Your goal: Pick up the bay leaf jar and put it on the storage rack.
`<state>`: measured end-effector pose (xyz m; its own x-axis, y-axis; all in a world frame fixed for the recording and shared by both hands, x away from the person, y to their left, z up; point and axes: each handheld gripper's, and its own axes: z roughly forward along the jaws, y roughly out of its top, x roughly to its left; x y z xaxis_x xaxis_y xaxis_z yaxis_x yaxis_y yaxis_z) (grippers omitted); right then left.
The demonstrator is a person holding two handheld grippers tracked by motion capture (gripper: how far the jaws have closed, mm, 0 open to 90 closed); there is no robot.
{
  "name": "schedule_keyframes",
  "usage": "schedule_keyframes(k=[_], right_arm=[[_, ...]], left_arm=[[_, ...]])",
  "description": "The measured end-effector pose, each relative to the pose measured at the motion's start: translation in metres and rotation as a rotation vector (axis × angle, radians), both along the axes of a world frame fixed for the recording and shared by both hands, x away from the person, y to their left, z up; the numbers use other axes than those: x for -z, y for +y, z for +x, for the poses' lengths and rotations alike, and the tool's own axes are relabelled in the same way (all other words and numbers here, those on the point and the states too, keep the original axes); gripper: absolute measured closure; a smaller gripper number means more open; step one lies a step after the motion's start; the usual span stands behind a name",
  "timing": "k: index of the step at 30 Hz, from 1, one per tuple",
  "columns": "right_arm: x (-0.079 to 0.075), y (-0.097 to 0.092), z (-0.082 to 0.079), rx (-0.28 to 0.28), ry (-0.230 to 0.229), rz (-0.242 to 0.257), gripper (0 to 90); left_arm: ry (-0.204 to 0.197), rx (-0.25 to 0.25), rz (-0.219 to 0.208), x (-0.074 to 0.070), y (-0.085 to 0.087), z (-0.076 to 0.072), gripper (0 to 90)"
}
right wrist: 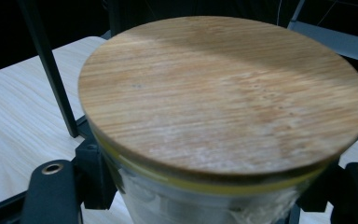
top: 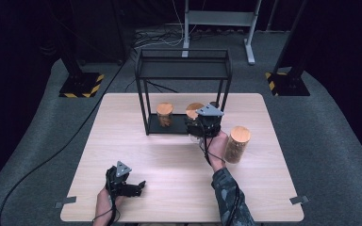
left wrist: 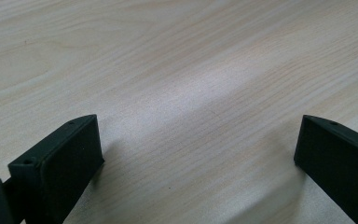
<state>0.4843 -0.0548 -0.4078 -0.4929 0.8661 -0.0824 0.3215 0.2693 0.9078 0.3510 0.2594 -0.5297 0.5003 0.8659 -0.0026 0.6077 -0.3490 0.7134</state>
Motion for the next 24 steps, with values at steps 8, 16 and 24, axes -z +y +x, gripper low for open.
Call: schedule_keyframes(k=[8, 16, 24], right_arm=[[0.001, 0.002, 0.006, -0.002, 0.003, -0.007, 25.1], [0.000, 0.004, 0.011, -0.004, 0.004, -0.010, 25.1], [0.001, 0.007, 0.016, -0.001, 0.009, -0.019, 25.1]], left_arm=[[0.000, 0.000, 0.000, 0.000, 0.000, 0.000, 0.2], [0.000, 0.000, 0.001, 0.000, 0.000, 0.000, 0.2], [0.000, 0.000, 0.001, 0.000, 0.000, 0.000, 0.2]])
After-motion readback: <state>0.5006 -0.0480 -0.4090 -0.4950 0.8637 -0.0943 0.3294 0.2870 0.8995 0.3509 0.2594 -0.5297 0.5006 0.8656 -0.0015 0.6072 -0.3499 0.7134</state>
